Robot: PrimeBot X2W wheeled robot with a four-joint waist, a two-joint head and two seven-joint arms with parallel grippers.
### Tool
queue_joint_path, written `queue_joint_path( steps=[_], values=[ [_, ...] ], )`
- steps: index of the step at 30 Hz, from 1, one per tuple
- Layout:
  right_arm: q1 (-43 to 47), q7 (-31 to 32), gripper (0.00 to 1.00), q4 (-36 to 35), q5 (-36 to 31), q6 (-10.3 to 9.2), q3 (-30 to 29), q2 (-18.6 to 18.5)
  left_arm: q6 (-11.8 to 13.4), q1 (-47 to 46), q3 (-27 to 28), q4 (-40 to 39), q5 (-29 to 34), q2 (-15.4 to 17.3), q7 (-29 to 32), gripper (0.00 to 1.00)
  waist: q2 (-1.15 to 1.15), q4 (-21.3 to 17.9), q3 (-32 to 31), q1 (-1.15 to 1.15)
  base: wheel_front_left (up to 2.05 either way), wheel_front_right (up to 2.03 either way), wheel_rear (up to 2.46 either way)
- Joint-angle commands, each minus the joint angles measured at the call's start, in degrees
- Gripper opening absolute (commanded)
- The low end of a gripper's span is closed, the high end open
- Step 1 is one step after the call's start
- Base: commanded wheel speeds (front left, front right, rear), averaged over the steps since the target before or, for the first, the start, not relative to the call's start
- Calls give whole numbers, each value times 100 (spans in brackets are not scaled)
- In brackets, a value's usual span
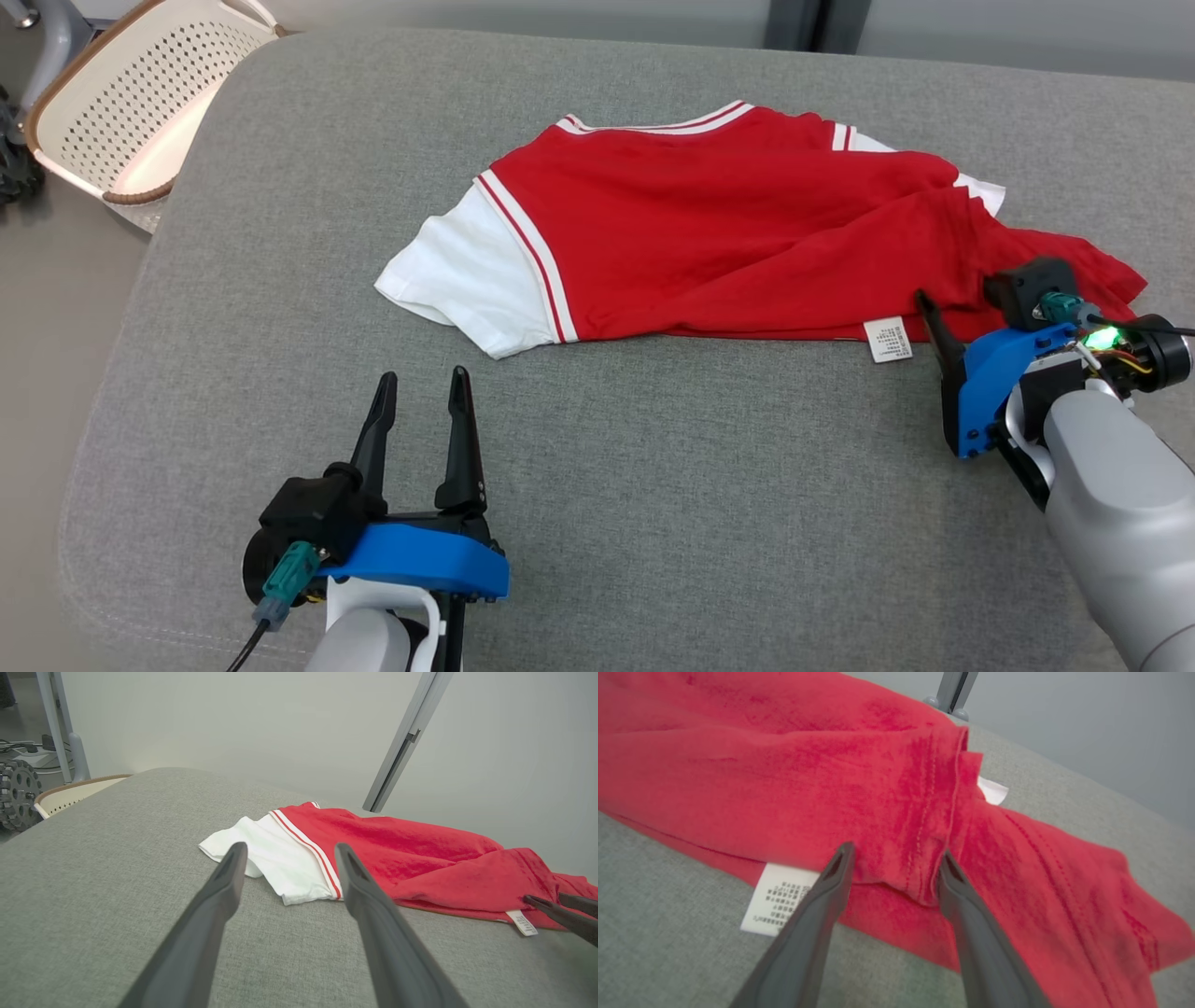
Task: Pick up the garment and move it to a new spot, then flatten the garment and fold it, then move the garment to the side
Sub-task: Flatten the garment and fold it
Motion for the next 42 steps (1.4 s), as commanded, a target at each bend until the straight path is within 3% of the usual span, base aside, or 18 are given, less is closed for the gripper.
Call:
queue_joint_path(
  steps=[1, 7, 15, 22, 30, 34, 38, 39, 41, 42],
  values=[
    [-105, -76, 0, 37, 35, 1, 13, -4, 25, -56, 17, -19, -5, -3, -17, 100, -1, -25, -12, -1, 0, 0, 0],
    [-136, -198, 0, -7, 255, 1, 36, 139, 34, -25, 32, -9, 9, -3, -16, 100, -1, -227, -75, -1, 0, 0, 0],
    [401, -86, 0, -605, 1126, 1, 257, 296, 27, 80, 117, 29, 62, -2, -17, 100, -1, -538, -258, -1, 0, 0, 0],
    [1385, 615, 0, -1870, 2032, 0, 505, -262, -8, 223, 170, 66, 113, -1, -16, 100, -1, -882, -477, -1, 0, 0, 0],
    [2623, 1632, 0, -3184, 2415, 1, 60, -1032, -46, 265, 227, 67, 199, -1, -16, 100, -1, -1104, -533, -1, 0, 0, 0],
    [3076, 1853, 0, -3456, 2309, 1, -389, -1107, -81, 239, 232, 79, 230, 0, -16, 100, -1, -1132, -517, -1, 0, 0, 0],
    [3336, 1822, 0, -3556, 2154, 1, -813, -943, -94, 238, 246, 117, 258, 16, -16, 100, -1, -1165, -510, -1, 0, 0, 0],
    [3375, 1785, 13, -3563, 2090, 1, -903, -888, -92, 241, 245, 126, 260, 16, -16, 100, -1, -1176, -511, -1, 0, 0, 0],
    [3451, 1699, 78, -3601, 2016, 1, -1003, -732, -103, 247, 233, 149, 261, 15, -16, 100, -1, -1199, -511, -1, 0, 0, 0],
    [3473, 1648, 100, -3621, 1996, 1, -1035, -677, -105, 243, 227, 161, 260, 16, -16, 100, -1, -1212, -512, -1, 0, 0, 0]
  ],
)
